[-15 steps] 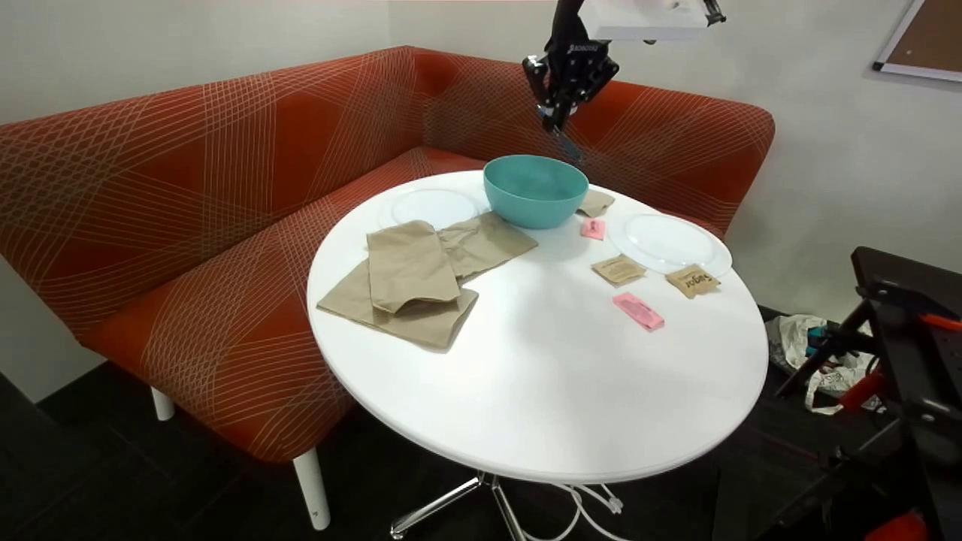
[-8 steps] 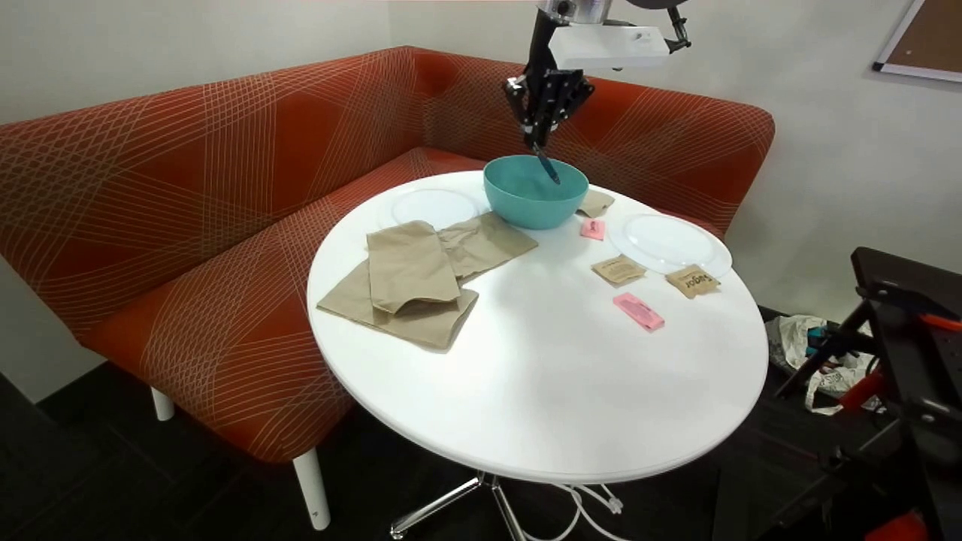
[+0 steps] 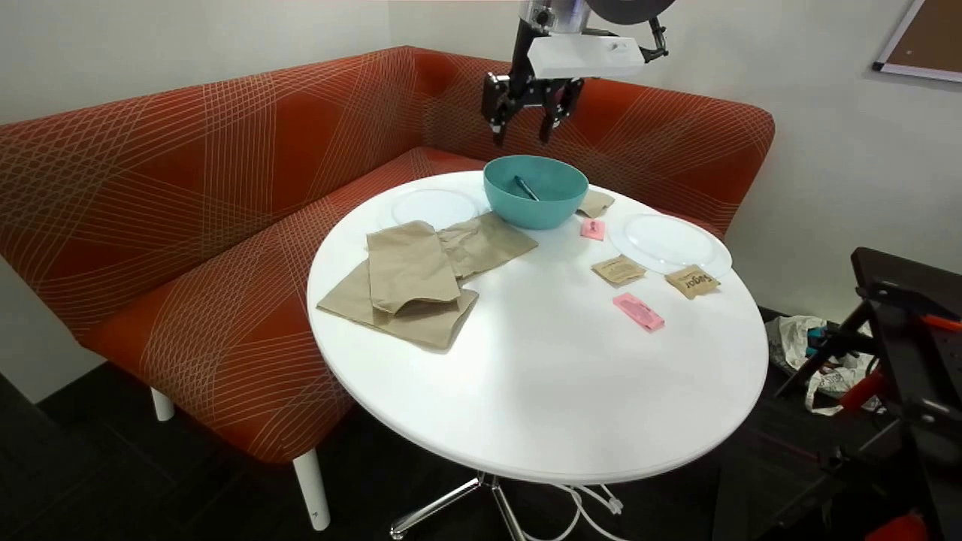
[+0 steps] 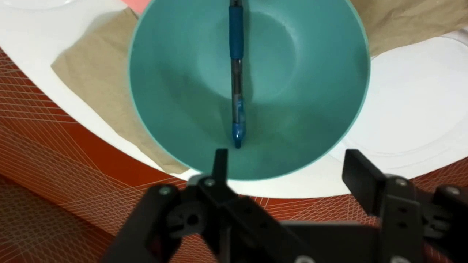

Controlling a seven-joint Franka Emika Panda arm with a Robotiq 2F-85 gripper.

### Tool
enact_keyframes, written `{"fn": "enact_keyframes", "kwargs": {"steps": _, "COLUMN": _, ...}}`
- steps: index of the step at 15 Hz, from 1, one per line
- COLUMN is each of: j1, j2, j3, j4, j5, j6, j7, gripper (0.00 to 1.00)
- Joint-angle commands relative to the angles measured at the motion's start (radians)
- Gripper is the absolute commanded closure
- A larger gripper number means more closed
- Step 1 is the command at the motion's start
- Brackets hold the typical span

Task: Put the pen inside the blue bowl

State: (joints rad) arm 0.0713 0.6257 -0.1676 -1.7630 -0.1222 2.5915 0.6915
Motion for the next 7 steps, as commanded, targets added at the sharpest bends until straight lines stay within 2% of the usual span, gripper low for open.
{"fn": "enact_keyframes", "kwargs": {"steps": 1, "j1": 0.002, "j2": 0.008, "j3": -0.008, "j4": 0.021, "j5": 0.034, "j6": -0.007, "j7": -0.023, "gripper": 0.0}}
{"fn": "enact_keyframes", "kwargs": {"steps": 7, "j1": 0.013, "j2": 0.003, "j3": -0.017, "j4": 0.004, "j5": 0.037, "j6": -0.001, "j7": -0.016, "gripper": 0.0}}
